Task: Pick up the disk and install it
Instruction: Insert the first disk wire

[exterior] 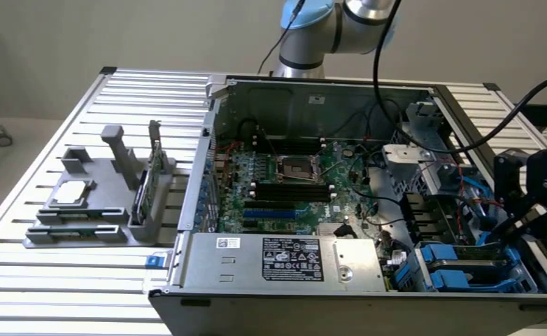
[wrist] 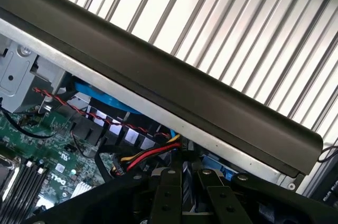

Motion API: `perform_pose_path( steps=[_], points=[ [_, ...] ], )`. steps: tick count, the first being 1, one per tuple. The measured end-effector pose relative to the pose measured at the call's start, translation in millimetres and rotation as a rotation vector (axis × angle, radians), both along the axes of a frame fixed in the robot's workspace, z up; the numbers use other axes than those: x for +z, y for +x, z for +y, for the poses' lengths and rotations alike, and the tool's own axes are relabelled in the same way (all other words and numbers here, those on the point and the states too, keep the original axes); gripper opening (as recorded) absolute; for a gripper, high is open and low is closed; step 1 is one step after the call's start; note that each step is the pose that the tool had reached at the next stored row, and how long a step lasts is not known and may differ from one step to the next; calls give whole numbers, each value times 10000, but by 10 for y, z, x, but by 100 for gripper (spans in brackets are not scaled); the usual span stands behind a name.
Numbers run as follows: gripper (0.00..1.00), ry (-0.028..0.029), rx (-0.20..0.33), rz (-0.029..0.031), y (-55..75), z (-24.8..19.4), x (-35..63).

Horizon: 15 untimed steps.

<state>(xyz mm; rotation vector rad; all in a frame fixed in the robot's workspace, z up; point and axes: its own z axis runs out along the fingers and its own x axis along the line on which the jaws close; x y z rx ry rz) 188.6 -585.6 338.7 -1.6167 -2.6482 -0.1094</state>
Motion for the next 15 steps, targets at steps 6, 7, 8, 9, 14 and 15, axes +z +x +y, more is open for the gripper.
perform_pose_path(
  steps=[6,7,8,9,14,15],
  points=[
    [16,32,-175,184,0,0,0],
    [16,33,-205,211,-1,0,0],
    [16,34,-234,237,-2,0,0],
    [16,34,-262,264,-2,0,0],
    [16,36,-351,346,-5,0,0],
    [16,35,-351,347,-5,0,0]
  ],
)
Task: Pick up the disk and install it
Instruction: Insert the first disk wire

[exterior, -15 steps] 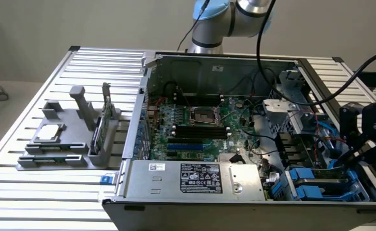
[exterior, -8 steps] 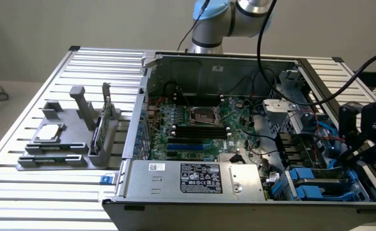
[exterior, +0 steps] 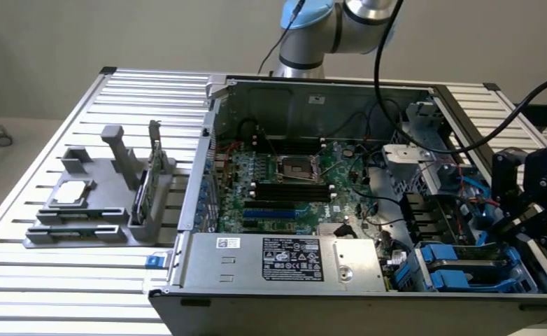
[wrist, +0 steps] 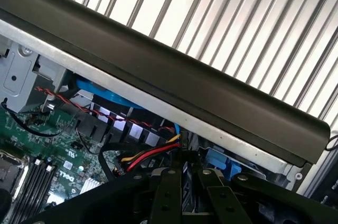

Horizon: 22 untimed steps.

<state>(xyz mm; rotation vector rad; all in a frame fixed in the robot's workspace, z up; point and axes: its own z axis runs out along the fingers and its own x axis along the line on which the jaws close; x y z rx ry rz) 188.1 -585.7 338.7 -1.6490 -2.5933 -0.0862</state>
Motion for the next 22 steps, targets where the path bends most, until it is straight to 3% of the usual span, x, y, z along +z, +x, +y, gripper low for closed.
perform_pose_path(
  steps=[3,5,10,12,16,19,20,22],
  points=[
    [16,0,-2,1,-23,0,2],
    [16,42,-15,6,-61,-1,17],
    [16,315,-98,34,-89,-1,58],
    [16,370,-176,42,-90,-2,67],
    [16,377,-332,45,-99,-4,67],
    [16,343,-435,42,-110,-4,68],
    [16,315,-462,41,-112,-4,69],
    [16,170,-501,37,-116,-3,69]
  ],
)
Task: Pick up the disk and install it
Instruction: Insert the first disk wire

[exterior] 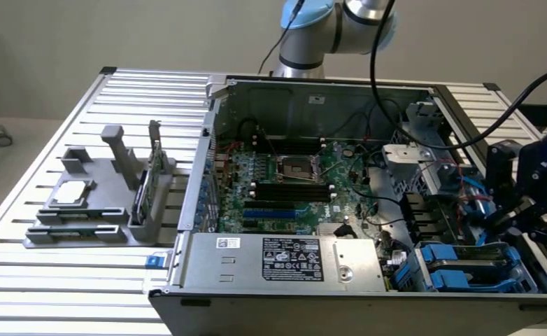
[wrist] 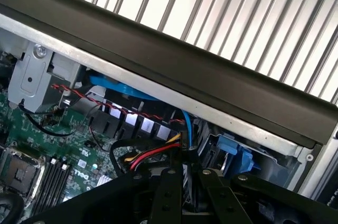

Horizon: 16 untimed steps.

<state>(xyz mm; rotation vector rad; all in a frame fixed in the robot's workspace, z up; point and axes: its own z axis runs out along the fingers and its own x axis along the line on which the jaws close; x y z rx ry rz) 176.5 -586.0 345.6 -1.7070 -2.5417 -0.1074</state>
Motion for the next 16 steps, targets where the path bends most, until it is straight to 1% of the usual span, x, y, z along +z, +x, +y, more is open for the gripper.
perform_pose_path(
  steps=[3,4,5,12,16],
  points=[
    [16,-278,-53,0,-5,0,0],
    [16,-356,-71,0,-7,0,-1],
    [16,-397,-90,5,-8,0,-1],
    [16,-400,-236,97,-16,-3,2],
    [16,-398,-246,107,-67,-16,9]
  ],
)
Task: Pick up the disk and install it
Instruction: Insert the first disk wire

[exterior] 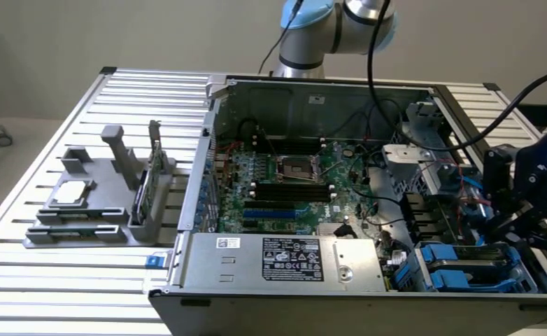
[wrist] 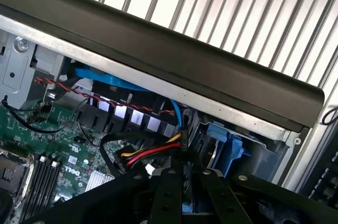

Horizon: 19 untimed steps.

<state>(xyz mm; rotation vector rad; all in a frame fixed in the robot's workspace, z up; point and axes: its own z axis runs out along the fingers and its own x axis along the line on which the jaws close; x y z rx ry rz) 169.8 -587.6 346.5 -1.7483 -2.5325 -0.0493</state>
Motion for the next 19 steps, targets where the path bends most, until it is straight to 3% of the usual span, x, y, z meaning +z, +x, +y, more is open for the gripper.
perform_pose_path(
  steps=[4,6,9,14,15,19],
  points=[
    [16,-3,-13,1,-64,-15,15],
    [16,-49,-61,0,-68,-14,18],
    [16,-253,-211,0,-69,-15,18],
    [16,-702,-471,-2,-70,-16,18],
    [16,-767,-518,-2,-69,-16,18],
    [16,-783,-782,25,-69,-17,31]
  ],
)
